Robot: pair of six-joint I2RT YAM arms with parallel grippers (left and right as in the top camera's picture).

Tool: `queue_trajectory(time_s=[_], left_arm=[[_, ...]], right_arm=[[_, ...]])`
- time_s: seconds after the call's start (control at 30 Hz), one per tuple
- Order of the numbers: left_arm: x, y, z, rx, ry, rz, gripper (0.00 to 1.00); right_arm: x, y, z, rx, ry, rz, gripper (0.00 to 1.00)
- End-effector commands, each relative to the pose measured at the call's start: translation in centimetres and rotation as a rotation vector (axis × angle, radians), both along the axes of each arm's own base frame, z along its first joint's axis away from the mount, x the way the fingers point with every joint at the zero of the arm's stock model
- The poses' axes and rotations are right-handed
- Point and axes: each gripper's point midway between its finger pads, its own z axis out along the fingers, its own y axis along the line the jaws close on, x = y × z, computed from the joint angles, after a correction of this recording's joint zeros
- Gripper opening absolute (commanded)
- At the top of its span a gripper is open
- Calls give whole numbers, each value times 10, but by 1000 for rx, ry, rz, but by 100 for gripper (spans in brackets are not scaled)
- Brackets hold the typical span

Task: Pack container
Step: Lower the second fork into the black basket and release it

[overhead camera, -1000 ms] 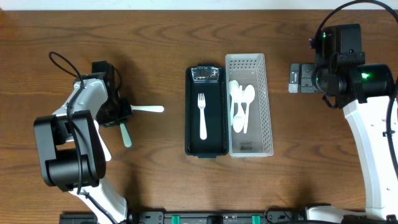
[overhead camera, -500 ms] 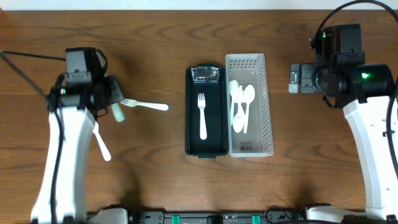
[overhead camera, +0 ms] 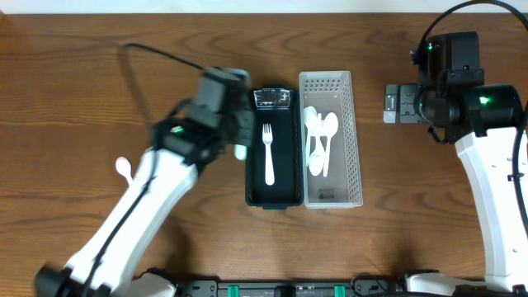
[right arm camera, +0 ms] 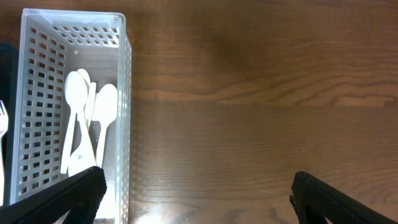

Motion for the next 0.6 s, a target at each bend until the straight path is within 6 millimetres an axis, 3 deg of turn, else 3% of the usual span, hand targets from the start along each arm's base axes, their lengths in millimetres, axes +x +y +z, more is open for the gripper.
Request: queue_trajectory(time_s=[0.0,0.23,0.37,0.47,0.5,0.53,0.57], left_arm=[[-5,-23,-29,50,61,-85,6],[-16,-57,-85,118,159,-184,6],[-18,-59,-108,146,205,-190,6],[-19,-56,-113,155,217,-190,7],[-18,-57,-112,159,211,-202,15],[-18,-57,-109,160,201,-213,31],[-18,-57,-106,166,188,-234,39]], right_arm=[[-1,-4,-2,-15,7,-1,98],[-1,-4,-2,-15,9,-1,99],[-1,-4,-2,-15,9,-1,99],[-2,-4,-2,-16,13,-1,99],[-2,-4,-3,-16,15,-1,99],[-3,-5,-3,-16,17,-1,99],[-3,-5,-3,-16,18,-1,99]])
